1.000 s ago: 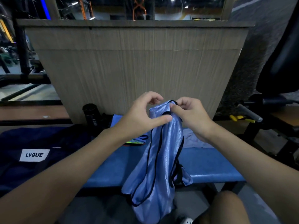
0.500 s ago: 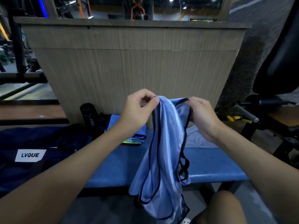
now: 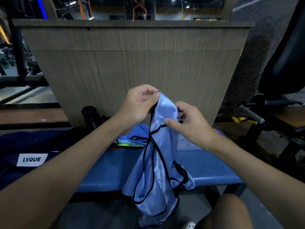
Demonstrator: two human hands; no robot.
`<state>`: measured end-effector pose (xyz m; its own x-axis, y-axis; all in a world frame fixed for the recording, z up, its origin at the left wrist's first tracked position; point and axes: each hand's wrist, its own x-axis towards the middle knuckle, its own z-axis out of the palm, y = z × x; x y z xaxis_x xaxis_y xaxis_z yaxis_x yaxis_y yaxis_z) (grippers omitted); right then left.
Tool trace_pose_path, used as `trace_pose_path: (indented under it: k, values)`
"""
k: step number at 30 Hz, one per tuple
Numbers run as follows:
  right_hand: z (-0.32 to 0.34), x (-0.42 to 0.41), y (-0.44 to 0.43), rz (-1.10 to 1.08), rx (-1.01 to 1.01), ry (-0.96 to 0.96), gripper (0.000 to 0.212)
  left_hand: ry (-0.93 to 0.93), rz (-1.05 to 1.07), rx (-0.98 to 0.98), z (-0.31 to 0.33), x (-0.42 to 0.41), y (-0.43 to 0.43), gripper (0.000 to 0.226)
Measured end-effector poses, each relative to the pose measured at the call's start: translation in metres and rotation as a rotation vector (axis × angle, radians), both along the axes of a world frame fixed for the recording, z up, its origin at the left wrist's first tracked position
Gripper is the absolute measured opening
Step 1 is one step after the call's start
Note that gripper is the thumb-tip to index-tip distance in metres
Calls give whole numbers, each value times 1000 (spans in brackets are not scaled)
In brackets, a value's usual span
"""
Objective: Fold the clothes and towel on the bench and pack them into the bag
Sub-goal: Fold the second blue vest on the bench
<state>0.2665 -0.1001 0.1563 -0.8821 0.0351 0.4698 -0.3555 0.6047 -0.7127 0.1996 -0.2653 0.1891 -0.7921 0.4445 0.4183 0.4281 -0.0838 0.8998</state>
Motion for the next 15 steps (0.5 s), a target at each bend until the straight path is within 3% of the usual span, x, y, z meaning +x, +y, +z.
trace_pose_path:
  k: [5,15]
  values:
    - [0,-1,5,-66,-88,46,23,-25,34,-17,-6,-7,-8,14]
    - [11,22,15,-221,-387,30,16,-214,-189,8,-11,12,18,24]
